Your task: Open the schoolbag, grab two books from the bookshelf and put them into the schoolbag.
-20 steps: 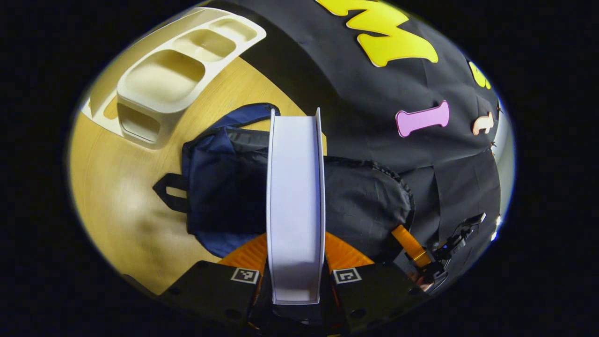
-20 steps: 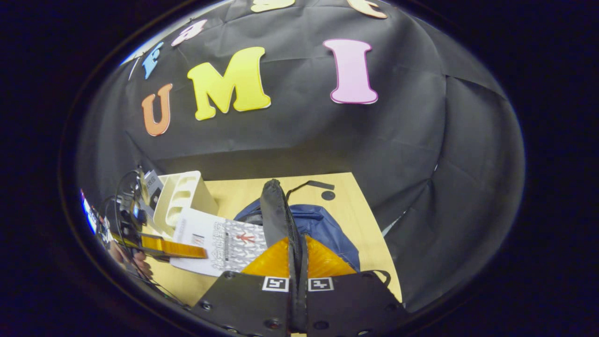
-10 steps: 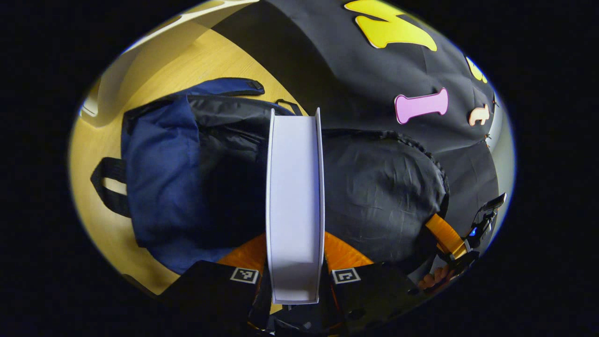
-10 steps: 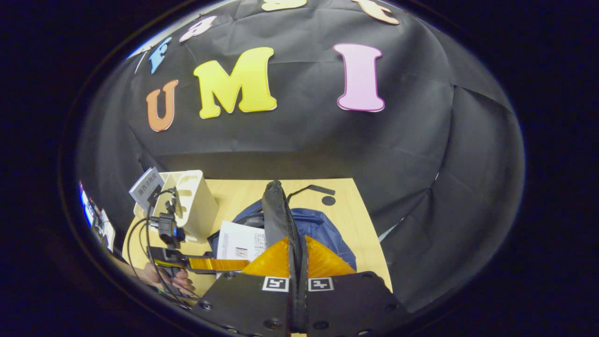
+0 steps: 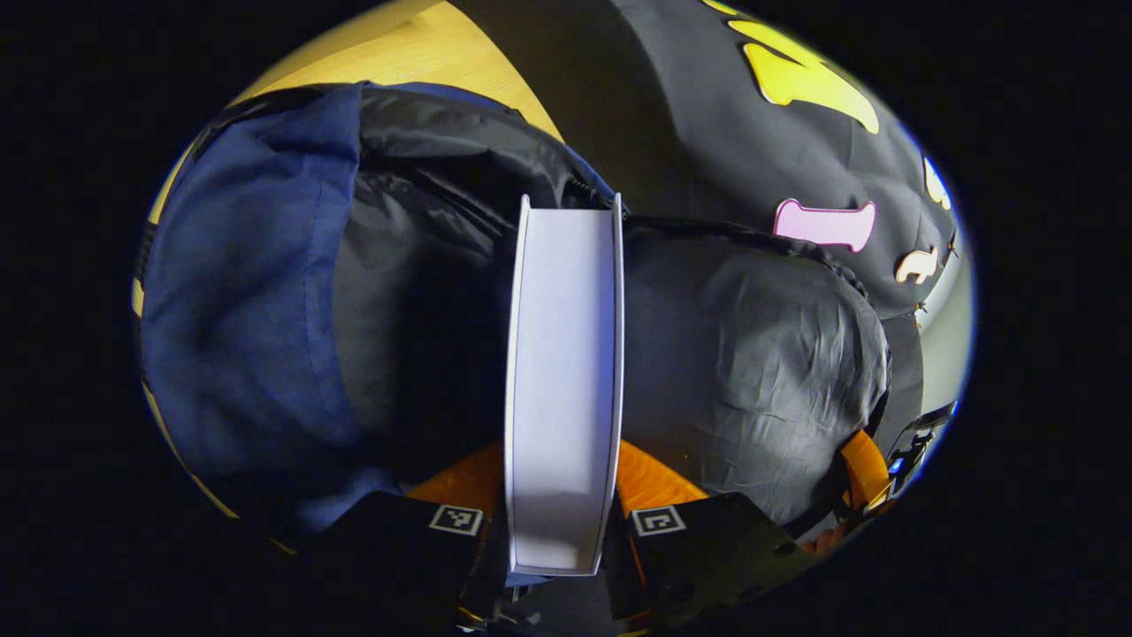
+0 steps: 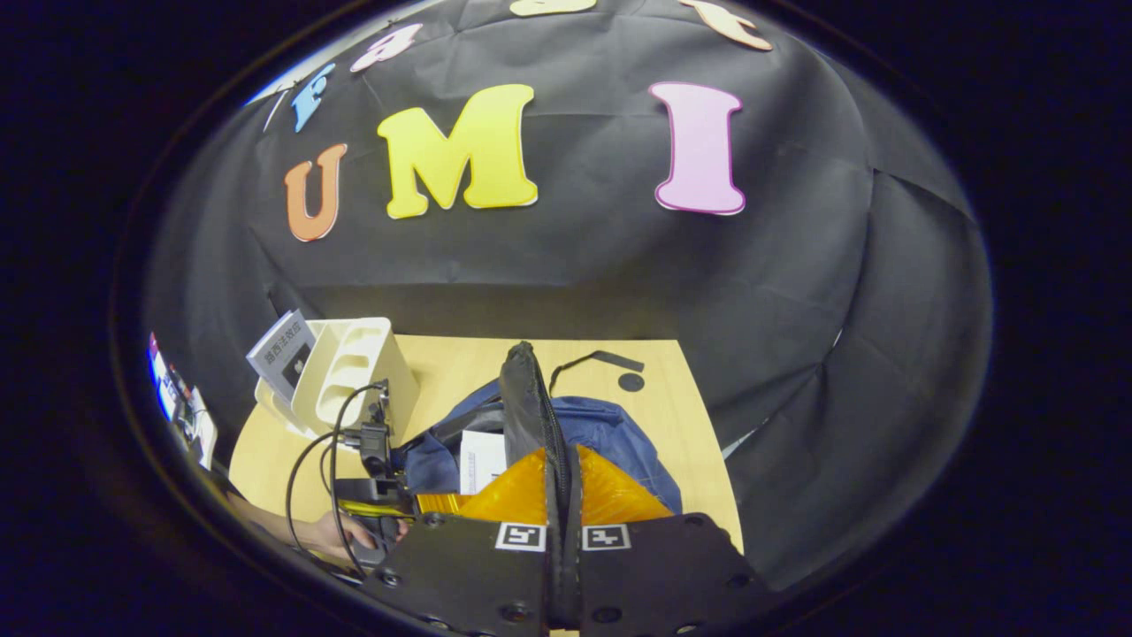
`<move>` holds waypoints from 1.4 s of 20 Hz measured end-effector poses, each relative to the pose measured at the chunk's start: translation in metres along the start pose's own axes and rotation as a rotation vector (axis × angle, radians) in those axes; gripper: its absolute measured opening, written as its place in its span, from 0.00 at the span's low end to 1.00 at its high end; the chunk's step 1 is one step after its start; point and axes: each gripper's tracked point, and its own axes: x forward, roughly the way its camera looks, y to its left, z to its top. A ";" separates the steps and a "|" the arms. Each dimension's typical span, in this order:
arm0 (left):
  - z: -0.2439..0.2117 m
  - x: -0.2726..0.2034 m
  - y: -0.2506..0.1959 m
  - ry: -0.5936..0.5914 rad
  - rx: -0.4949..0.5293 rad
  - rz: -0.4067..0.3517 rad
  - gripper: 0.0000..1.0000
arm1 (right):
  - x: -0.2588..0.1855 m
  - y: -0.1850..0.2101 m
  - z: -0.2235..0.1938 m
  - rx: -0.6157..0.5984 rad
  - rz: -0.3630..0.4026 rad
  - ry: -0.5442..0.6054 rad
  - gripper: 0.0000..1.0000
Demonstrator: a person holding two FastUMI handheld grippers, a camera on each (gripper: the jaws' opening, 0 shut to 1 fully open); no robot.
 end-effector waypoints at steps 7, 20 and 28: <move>-0.005 -0.012 0.037 0.090 -0.078 0.236 0.91 | 0.004 0.003 -0.007 0.018 0.018 0.015 0.00; 0.036 -0.165 -0.012 0.119 0.526 0.670 0.81 | 0.010 0.029 -0.014 0.025 0.041 -0.001 0.00; 0.104 -0.295 -0.025 -0.122 0.734 0.905 0.81 | 0.009 0.044 -0.008 0.018 0.036 -0.027 0.01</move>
